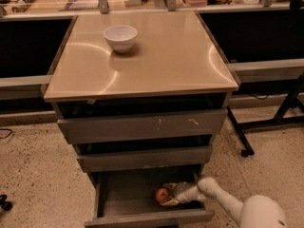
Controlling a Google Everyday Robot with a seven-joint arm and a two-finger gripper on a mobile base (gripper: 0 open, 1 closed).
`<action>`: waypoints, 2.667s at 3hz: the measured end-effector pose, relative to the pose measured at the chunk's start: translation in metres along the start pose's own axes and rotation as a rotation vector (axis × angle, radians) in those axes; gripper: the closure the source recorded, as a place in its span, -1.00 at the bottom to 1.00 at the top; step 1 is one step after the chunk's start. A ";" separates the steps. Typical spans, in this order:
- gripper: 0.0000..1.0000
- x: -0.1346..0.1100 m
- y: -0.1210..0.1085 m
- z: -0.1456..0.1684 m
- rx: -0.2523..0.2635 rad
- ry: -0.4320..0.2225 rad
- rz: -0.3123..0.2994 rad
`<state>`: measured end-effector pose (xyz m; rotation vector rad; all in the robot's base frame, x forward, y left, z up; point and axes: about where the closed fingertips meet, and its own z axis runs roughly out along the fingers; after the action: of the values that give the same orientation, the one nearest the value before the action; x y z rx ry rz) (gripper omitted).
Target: Pick apple from bottom drawer and place on counter
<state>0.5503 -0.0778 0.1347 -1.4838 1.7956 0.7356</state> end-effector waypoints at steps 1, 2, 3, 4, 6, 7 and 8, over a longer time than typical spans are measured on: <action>0.83 -0.013 0.003 -0.005 -0.003 0.002 -0.014; 1.00 -0.043 0.003 -0.035 0.021 0.025 -0.025; 1.00 -0.083 0.013 -0.069 0.032 0.058 -0.041; 1.00 -0.127 0.013 -0.126 0.112 0.098 -0.033; 1.00 -0.227 0.046 -0.209 0.206 0.089 -0.156; 1.00 -0.226 0.046 -0.209 0.204 0.090 -0.156; 1.00 -0.247 0.049 -0.228 0.203 0.083 -0.150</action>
Offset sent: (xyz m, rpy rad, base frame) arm -0.0239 0.0119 0.1279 -0.0523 -0.0367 0.0305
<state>0.4960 -0.0996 0.4693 -1.5115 1.7403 0.4095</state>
